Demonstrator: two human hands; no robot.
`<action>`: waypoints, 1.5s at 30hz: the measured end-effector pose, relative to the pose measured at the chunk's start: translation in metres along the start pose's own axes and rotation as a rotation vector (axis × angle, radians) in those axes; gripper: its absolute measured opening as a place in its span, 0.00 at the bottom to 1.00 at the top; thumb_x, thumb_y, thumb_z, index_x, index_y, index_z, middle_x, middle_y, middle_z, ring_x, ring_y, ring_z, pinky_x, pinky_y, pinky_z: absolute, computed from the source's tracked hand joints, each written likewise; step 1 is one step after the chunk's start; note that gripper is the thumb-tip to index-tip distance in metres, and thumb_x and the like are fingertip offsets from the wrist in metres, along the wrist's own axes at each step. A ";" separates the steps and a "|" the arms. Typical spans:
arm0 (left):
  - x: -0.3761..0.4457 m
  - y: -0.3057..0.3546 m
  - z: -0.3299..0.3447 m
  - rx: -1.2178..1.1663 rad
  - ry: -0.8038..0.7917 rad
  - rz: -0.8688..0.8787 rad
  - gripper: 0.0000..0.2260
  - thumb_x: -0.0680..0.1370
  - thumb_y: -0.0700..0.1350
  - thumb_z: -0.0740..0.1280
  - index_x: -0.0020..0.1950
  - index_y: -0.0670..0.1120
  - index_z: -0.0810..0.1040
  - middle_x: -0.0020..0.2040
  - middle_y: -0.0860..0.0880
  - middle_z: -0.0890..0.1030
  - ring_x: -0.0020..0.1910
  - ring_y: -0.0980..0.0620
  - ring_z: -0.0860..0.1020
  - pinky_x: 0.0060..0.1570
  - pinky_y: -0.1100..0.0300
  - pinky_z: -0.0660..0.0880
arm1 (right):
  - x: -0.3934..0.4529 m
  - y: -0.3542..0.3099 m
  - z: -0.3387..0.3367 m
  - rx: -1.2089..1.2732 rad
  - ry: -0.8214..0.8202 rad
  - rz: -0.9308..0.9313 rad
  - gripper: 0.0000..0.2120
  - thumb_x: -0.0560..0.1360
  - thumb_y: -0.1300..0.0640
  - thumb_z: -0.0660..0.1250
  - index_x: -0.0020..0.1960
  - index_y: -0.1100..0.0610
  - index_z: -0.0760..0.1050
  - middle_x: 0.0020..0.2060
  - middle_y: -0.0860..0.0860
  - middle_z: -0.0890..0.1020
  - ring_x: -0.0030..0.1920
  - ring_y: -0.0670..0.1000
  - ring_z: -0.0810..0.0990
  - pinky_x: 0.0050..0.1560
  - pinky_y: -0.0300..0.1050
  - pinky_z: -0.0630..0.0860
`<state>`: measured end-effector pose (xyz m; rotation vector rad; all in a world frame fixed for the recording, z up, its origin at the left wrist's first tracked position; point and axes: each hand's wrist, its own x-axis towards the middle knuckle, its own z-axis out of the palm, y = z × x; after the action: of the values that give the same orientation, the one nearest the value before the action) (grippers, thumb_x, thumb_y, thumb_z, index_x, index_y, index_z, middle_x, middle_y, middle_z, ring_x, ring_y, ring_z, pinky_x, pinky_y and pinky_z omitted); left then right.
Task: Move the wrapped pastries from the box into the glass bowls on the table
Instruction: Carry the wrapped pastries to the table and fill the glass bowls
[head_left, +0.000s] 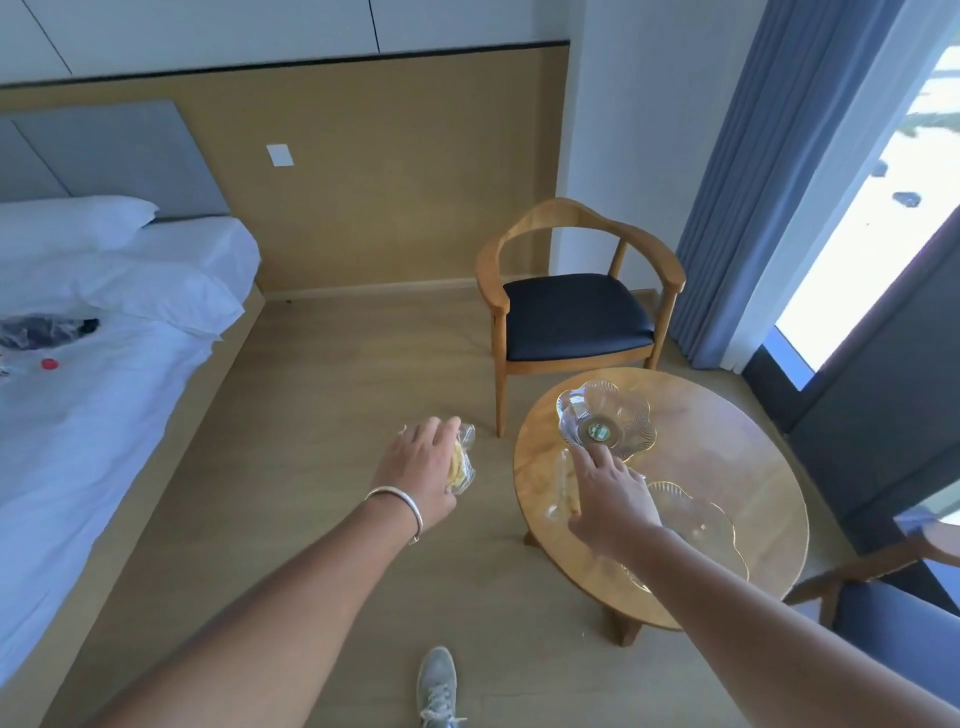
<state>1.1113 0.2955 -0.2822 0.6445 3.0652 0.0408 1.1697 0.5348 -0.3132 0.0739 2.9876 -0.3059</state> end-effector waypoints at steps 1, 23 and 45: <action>0.015 -0.009 0.002 -0.009 -0.001 0.012 0.37 0.66 0.47 0.71 0.72 0.48 0.58 0.64 0.48 0.68 0.61 0.45 0.69 0.60 0.55 0.67 | 0.015 -0.004 -0.001 0.000 0.003 0.017 0.35 0.68 0.54 0.70 0.70 0.51 0.58 0.63 0.50 0.68 0.64 0.55 0.71 0.63 0.50 0.69; 0.307 -0.043 0.054 -0.039 -0.203 0.457 0.38 0.68 0.47 0.73 0.74 0.50 0.57 0.65 0.49 0.64 0.62 0.48 0.66 0.63 0.57 0.60 | 0.217 0.012 0.025 0.182 -0.066 0.473 0.37 0.69 0.53 0.69 0.73 0.49 0.56 0.67 0.51 0.67 0.67 0.56 0.69 0.64 0.49 0.68; 0.436 0.102 0.202 0.144 -0.681 0.974 0.29 0.68 0.43 0.73 0.64 0.47 0.63 0.61 0.47 0.70 0.61 0.46 0.70 0.57 0.56 0.67 | 0.269 0.112 0.123 0.439 -0.207 0.862 0.33 0.69 0.51 0.69 0.71 0.53 0.61 0.64 0.52 0.74 0.64 0.57 0.72 0.61 0.52 0.72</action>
<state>0.7558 0.5689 -0.4827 1.6562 1.8966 -0.3172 0.9267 0.6282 -0.4930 1.2222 2.3396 -0.7631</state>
